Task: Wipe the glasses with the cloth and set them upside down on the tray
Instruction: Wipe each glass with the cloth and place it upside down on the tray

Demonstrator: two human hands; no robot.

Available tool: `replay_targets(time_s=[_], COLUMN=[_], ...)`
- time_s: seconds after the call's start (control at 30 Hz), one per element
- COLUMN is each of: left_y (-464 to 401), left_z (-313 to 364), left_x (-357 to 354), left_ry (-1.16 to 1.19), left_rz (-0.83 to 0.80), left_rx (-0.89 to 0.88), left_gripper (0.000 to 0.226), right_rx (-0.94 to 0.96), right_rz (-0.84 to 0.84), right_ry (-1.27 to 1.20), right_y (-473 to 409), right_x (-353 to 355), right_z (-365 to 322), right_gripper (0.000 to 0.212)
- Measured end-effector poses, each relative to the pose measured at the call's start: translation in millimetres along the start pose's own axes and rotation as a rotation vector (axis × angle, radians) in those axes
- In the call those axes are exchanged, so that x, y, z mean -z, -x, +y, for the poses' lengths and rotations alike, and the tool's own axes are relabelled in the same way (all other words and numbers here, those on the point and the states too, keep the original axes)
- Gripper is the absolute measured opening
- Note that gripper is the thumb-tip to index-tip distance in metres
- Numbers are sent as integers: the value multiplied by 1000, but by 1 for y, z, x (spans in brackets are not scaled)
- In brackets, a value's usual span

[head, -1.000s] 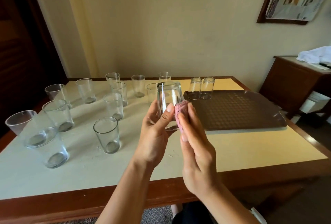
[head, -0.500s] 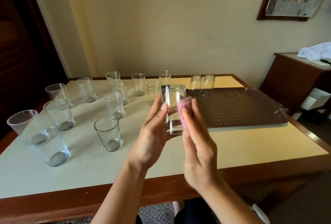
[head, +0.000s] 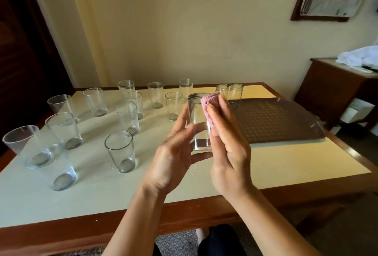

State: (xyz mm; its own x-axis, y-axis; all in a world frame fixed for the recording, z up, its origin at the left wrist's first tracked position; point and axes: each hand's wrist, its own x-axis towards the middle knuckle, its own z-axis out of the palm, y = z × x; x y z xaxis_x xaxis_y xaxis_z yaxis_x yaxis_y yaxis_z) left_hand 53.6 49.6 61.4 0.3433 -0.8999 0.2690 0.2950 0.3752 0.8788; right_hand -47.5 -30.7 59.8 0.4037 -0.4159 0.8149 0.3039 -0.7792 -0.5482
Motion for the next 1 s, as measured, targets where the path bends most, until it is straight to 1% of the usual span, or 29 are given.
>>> replay_targets(time_s=[0.07, 0.1, 0.17, 0.2, 0.23, 0.27, 0.3, 0.37, 0.4, 0.47, 0.5, 0.57, 0.63, 0.77, 0.87, 0.93, 1.0], left_y=[-2, -3, -5, -6, -5, -4, -2, 1, 1, 0, -2, -5, -7, -2, -2, -5, -9], left_z=[0, 0, 2, 3, 4, 3, 1, -3, -4, -3, -2, 2, 5, -4, -8, -4, 0], left_x=[-2, -3, -4, -5, -4, -4, -3, -1, -2, -4, -4, -5, -4, 0, -5, -7, -6], left_ry=[29, 30, 25, 31, 34, 31, 19, 16, 25, 30, 28, 26, 64, 152, 141, 139, 168], left_rz=[50, 64, 103, 118, 121, 115, 100, 62, 57, 79, 86, 97, 123, 111, 131, 183, 257], left_rx=[-54, -84, -122, -113, -94, -70, -48, -18, -17, -57, -86, -130, -114, -34, -62, -108, -104], left_gripper=[69, 65, 48, 39, 36, 37, 43, 62, 69, 74, 72, 61, 51, 63, 64, 60, 55], right_rx=[19, 21, 12, 6, 7, 10, 14, 13, 18, 31, 31, 23, 19, 13, 33, 47, 9], right_rz=[-10, -28, -61, -65, -65, -65, -62, -34, -15, -6, -17, -36, -36, -51, -35, -43, -60], right_ry=[18, 6, -21, -22, -16, -17, -27, -32, -13, -4, -24, -41, -10, 9, 59, 51, 8], right_y=[-6, -2, 18, 28, 36, 38, 33, 13, 3, -4, -1, 18, 38, 23, -5, -7, 10], right_x=[2, 1, -3, -4, -6, -5, -4, 2, 4, 6, 5, -1, -5, -4, 2, 3, -2], right_z=[0, -1, 0, 1, 4, 6, 7, 5, 4, 4, 2, 2, 3, 5, 6, 6, 3], right_gripper=[43, 43, 42, 42, 42, 42, 43, 45, 45, 44, 44, 44, 43, 42, 43, 43, 43])
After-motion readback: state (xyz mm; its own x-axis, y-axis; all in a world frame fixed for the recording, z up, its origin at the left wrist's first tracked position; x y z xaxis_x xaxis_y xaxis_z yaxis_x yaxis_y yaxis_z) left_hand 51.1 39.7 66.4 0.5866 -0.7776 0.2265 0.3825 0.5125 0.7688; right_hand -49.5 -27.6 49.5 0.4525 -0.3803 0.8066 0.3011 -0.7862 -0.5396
